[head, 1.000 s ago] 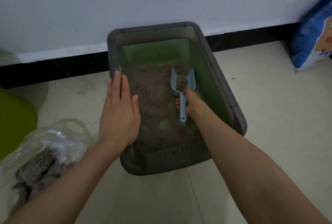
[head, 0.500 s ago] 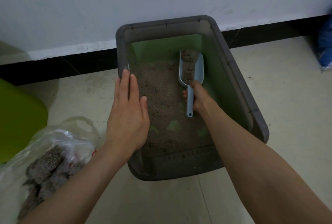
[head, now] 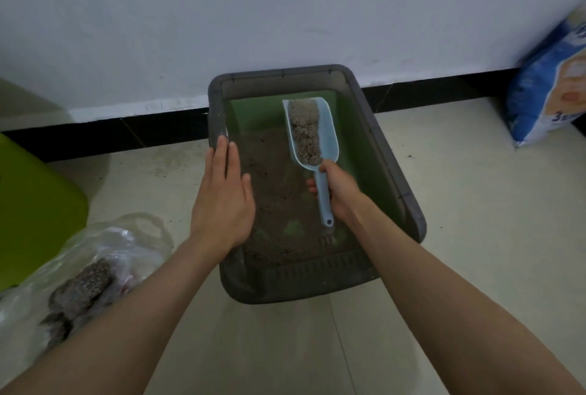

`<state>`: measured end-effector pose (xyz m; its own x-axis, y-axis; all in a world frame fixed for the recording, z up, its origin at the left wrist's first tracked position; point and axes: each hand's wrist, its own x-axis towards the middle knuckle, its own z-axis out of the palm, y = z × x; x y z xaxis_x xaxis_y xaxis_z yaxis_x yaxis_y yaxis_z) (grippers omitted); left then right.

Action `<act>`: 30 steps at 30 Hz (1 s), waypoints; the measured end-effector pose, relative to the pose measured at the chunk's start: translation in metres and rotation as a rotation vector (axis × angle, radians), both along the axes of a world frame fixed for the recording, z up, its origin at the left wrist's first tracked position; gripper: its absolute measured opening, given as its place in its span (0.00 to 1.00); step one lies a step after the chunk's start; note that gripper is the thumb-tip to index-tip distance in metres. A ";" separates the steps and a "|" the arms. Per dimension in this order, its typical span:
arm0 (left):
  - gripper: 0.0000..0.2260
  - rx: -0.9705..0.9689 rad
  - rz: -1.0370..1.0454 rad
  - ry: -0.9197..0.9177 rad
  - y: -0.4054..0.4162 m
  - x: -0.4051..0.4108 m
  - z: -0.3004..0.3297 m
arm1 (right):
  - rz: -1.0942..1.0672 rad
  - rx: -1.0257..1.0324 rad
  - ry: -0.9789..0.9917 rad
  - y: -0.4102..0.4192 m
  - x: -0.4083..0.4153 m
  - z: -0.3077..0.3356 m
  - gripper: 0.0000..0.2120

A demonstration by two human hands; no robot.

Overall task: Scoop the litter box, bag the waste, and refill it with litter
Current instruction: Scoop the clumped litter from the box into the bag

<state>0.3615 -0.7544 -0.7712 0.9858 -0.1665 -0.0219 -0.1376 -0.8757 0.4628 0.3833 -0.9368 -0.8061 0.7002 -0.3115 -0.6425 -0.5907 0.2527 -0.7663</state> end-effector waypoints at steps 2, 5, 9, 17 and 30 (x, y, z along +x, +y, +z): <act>0.25 -0.009 -0.009 0.038 0.002 0.001 0.003 | 0.035 -0.019 -0.010 0.001 -0.014 0.022 0.06; 0.26 0.000 -0.064 0.099 0.008 0.002 0.009 | 0.085 -0.047 -0.019 0.007 -0.037 0.058 0.08; 0.26 -0.004 -0.173 0.153 0.034 -0.007 0.022 | 0.177 -0.073 -0.045 0.023 -0.065 0.095 0.08; 0.22 -0.022 -0.028 0.086 0.161 -0.064 0.026 | 0.381 0.087 -0.035 0.110 -0.103 0.123 0.07; 0.28 -0.090 0.600 0.378 0.303 -0.167 -0.061 | 0.951 -0.402 0.193 0.237 -0.131 0.060 0.14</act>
